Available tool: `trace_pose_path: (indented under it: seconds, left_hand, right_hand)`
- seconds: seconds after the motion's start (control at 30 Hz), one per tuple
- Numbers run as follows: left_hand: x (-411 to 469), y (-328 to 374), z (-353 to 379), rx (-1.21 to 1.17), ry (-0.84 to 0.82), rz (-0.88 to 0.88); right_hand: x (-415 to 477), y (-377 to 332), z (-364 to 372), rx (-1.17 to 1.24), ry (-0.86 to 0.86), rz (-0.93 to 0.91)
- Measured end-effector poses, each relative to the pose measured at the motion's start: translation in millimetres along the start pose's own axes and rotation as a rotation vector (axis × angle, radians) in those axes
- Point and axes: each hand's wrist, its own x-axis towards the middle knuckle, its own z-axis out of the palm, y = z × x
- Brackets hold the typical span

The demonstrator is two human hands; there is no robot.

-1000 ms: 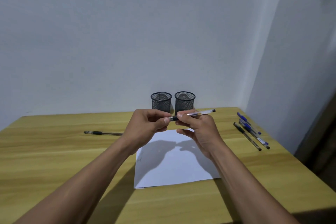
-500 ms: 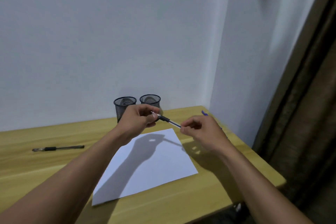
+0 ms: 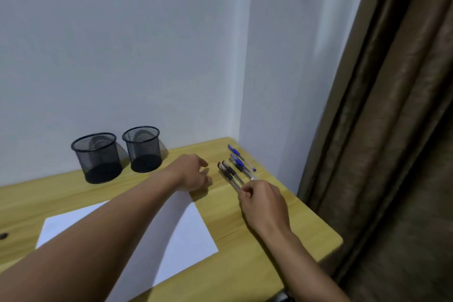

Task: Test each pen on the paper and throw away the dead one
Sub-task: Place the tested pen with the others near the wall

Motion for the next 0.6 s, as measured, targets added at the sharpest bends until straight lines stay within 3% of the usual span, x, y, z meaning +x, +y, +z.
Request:
trace_pose_path:
  seconds: [0.3, 0.6]
  left_hand:
    - [14.8, 3.9, 13.2, 0.138, -0.058, 0.028]
    - [-32.9, -3.9, -17.3, 0.002, 0.035, 0.045]
  right_hand:
    - [4.1, 1.9, 4.6, -0.106, 0.018, -0.065]
    - [3.1, -31.6, -32.0, -0.016, -0.097, -0.172]
